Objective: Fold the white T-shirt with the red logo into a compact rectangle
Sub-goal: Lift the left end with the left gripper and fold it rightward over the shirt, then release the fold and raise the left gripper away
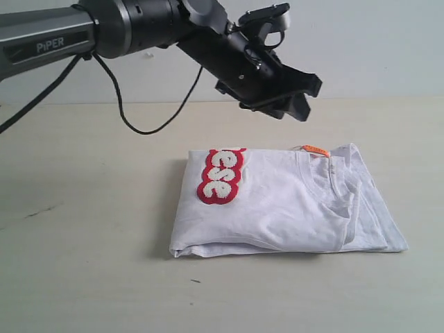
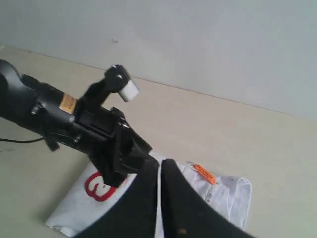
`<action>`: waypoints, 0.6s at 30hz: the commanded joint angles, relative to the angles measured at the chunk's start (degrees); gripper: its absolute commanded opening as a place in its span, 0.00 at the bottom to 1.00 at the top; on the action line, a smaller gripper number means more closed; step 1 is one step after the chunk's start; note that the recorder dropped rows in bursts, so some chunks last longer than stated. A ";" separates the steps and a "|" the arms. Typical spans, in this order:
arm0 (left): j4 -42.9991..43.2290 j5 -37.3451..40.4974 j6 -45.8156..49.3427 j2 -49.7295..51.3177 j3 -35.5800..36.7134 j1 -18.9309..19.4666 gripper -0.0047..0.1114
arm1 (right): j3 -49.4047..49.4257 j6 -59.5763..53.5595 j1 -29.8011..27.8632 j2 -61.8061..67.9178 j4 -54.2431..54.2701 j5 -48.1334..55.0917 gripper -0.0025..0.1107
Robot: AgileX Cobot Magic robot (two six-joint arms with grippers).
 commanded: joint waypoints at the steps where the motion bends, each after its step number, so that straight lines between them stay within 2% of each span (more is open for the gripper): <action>1: 8.24 5.78 -3.29 -3.01 -0.42 2.00 0.42 | 2.53 5.80 -0.21 1.96 -7.56 -3.26 0.21; 3: 13.60 8.29 -5.56 -4.41 -0.42 2.52 0.42 | 4.41 9.21 -0.21 3.60 -11.20 -5.14 0.33; 5: 16.77 10.10 -6.53 -5.79 0.15 3.00 0.42 | 5.27 12.78 -0.21 5.54 -14.26 -5.31 0.39; 9: 18.08 9.28 -6.53 -10.40 5.49 4.70 0.42 | 5.81 14.51 -0.35 11.79 -15.75 -4.79 0.39; 14: 20.03 4.61 -6.35 -18.57 17.08 8.66 0.42 | 5.81 14.65 -0.35 16.60 -15.49 -5.16 0.39; 18: 20.39 -1.76 -6.35 -26.60 27.20 13.37 0.35 | 7.42 10.46 -0.23 17.64 -7.50 -4.92 0.39</action>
